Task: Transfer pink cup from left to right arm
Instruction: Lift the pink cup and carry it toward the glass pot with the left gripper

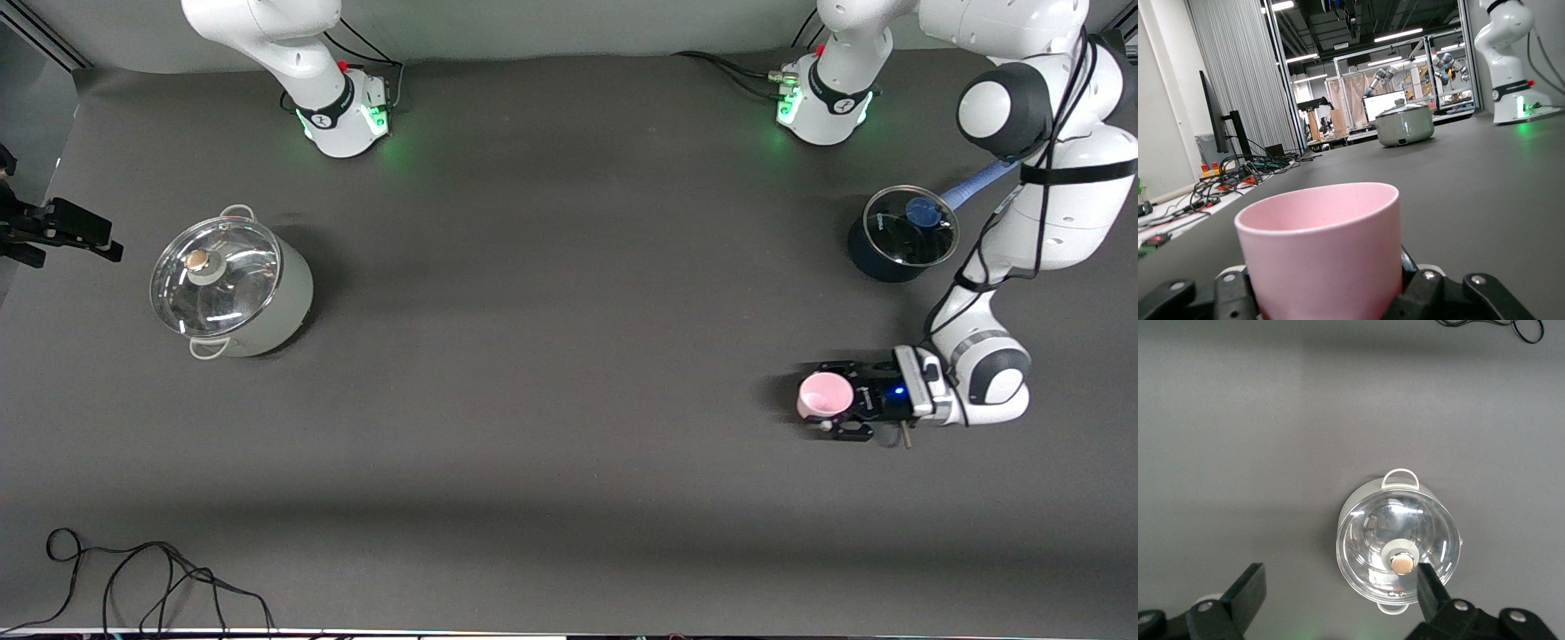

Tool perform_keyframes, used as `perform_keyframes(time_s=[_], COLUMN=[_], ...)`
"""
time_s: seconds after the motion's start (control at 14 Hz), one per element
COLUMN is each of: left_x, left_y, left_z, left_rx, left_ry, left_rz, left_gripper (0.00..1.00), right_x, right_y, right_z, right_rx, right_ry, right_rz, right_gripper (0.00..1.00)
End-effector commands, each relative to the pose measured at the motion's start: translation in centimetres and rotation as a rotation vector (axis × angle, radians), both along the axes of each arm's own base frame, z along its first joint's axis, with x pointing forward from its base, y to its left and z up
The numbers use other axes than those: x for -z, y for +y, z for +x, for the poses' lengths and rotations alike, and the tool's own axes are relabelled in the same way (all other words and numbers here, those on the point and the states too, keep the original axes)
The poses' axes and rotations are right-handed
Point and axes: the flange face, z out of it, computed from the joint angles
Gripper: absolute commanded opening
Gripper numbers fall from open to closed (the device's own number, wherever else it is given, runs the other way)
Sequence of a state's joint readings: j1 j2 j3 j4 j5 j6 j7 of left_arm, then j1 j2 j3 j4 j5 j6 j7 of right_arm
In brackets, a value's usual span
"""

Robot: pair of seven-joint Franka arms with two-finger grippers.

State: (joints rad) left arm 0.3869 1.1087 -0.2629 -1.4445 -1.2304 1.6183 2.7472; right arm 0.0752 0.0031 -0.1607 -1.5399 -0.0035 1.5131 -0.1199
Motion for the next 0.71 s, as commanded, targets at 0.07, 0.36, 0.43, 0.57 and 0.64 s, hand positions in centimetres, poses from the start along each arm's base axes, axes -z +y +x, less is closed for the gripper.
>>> perform_keyframes(time_s=[0.07, 0.36, 0.43, 0.57, 0.64], left_x=[-1.5, -5.5, -6.3, -8.0, -8.9], left_y=[-5.9, -14.5, -17.2, -22.3, -24.5], left_z=[2.8, 4.9, 4.9, 4.8, 4.6], left_rx=[-0.05, -0.123, -0.138, -0.173, -0.193], left_ry=[-0.164, -0.184, -0.178, -0.163, -0.151], left_rz=[0.054, 0.023, 0.013, 0.007, 0.006], left_gripper=[0.0, 0.0, 0.0, 0.0, 0.0], right_x=[-0.8, -0.8, -0.9, -1.0, -1.2], right_y=[0.1, 0.1, 0.1, 0.1, 0.3], right_z=[-0.3, -0.3, -0.3, -0.3, -0.3], right_rx=[0.01, 0.018, 0.022, 0.118, 0.206], right_ry=[-0.013, -0.014, -0.016, -0.018, -0.024], right_rz=[-0.002, -0.001, -0.001, 0.0, 0.007], right_gripper=[1.0, 1.0, 1.0, 1.0, 1.0])
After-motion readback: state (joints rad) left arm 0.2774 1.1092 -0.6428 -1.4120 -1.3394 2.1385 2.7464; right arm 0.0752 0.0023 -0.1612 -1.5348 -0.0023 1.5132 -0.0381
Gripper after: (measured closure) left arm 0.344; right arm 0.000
